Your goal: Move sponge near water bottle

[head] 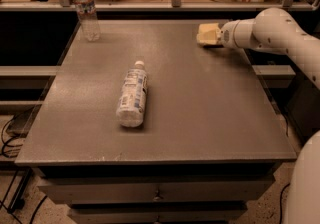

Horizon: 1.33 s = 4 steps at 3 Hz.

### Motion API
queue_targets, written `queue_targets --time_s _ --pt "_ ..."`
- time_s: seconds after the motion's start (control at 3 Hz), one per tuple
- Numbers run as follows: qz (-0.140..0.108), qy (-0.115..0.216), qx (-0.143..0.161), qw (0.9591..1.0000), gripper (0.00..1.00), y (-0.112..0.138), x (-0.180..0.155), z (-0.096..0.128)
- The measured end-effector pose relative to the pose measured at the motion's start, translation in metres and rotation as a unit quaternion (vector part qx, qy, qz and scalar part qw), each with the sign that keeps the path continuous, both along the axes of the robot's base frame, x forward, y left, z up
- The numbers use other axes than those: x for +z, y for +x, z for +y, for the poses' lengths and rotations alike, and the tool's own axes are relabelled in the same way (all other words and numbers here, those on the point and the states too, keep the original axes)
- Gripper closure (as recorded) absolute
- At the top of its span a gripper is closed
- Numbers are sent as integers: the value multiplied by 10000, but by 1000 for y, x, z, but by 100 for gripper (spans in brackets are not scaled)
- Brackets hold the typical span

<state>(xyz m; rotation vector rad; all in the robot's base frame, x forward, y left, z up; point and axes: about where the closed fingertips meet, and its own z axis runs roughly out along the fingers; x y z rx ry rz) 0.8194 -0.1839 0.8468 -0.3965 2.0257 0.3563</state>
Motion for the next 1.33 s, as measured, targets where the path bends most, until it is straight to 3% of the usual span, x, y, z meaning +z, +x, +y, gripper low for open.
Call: queue_targets --time_s 0.33,0.67,1.0,1.33 --pt "-147 -205 174 9995 63 1 17 13" --pt "-346 -316 618 9970 87 2 38 40" --pt "-564 -431 1111 9913 100 3 62 71" --pt "-566 -260 1644 9844 100 -8 54 129"
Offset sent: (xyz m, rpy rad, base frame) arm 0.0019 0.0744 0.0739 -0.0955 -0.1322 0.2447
